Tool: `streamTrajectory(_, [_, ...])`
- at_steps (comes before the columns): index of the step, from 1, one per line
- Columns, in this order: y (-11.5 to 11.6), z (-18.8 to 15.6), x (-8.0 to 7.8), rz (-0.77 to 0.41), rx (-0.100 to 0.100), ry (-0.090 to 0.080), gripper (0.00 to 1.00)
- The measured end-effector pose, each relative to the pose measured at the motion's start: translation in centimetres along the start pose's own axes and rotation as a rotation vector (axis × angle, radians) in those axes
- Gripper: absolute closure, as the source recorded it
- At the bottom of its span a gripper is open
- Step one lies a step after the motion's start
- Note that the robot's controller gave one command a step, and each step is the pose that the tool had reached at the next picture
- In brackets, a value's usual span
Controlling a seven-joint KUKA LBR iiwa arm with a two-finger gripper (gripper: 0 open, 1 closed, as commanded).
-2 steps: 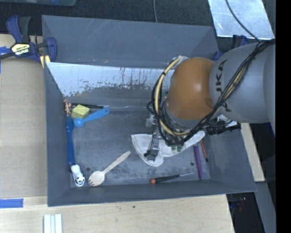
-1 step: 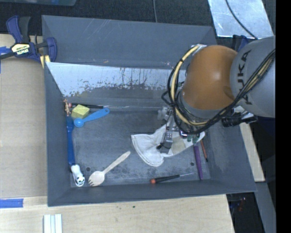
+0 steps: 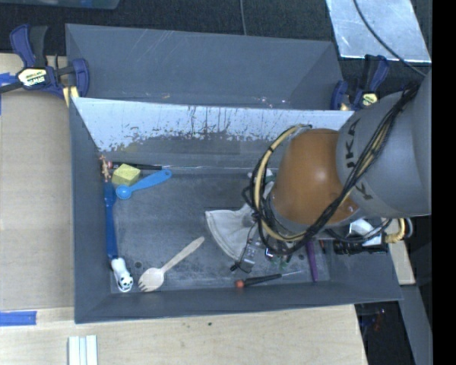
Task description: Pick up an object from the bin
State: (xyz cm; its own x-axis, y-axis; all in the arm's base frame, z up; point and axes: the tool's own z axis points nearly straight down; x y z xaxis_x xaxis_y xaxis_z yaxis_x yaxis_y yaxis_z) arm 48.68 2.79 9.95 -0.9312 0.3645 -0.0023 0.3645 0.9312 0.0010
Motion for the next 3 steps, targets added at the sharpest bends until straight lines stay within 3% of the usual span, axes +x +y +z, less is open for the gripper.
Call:
streamTrajectory(1, [1.1,2.9,-2.1,-0.001,-0.007,-0.020,0.00])
streamTrajectory(2, [3.3,2.7,-0.2,0.046,-0.006,-0.013,1.00])
streamTrajectory(3, [3.3,2.7,-0.2,0.046,-0.006,-0.013,1.00])
